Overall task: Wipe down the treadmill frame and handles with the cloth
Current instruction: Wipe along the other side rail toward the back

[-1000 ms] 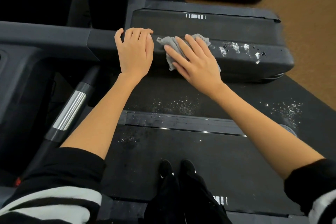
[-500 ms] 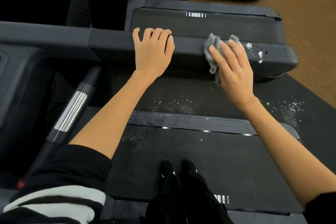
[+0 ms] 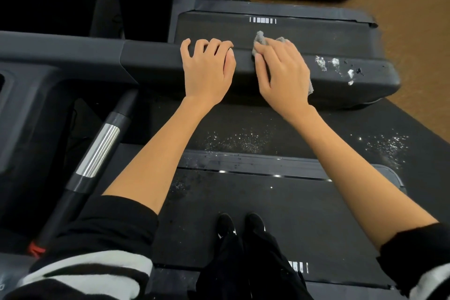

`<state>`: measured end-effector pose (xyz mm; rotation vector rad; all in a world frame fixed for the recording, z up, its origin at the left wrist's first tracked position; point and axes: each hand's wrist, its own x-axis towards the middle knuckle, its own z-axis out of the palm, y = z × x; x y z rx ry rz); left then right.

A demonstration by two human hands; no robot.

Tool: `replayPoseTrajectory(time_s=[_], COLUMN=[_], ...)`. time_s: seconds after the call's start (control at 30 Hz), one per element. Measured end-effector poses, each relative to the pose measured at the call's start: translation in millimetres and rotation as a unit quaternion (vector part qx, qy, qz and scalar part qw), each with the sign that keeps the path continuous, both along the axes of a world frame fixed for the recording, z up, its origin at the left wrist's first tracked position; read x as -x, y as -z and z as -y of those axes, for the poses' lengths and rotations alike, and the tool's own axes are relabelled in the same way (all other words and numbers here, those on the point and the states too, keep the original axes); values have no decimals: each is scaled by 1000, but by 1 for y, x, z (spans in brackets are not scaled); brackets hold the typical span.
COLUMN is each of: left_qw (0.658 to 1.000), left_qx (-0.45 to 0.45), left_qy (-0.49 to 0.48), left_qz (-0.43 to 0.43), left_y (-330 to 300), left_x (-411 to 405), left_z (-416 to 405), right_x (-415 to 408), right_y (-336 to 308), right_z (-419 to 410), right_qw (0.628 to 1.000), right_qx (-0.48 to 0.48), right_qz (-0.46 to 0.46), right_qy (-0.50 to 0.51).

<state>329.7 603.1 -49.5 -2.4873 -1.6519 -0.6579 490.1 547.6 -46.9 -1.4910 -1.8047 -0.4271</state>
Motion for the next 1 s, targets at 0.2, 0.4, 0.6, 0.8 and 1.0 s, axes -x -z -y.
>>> replayPoseTrajectory(time_s=[0.2,0.4,0.6,0.8,1.0], left_qw=[1000,1000,1000,999,999], left_qx=[-12,-13,-13,-19,-24], left_qy=[1,2,-6,-14,-19], left_qz=[7,15,22,27,20], left_y=[2,3,4,4,4], left_x=[2,2,0,-3,-4], left_z=[-1,-1,0,1,1], right_x=[-41,-57,-55,-28,2], right_y=[2,7,9,-6,-7], right_z=[21,33,30,10,3], right_qw=[984,989,991,977,990], right_qx=[33,-2,44,85,75], right_qz=[168,149,-21,-132,-110], right_qy=[-51,0,125,142,46])
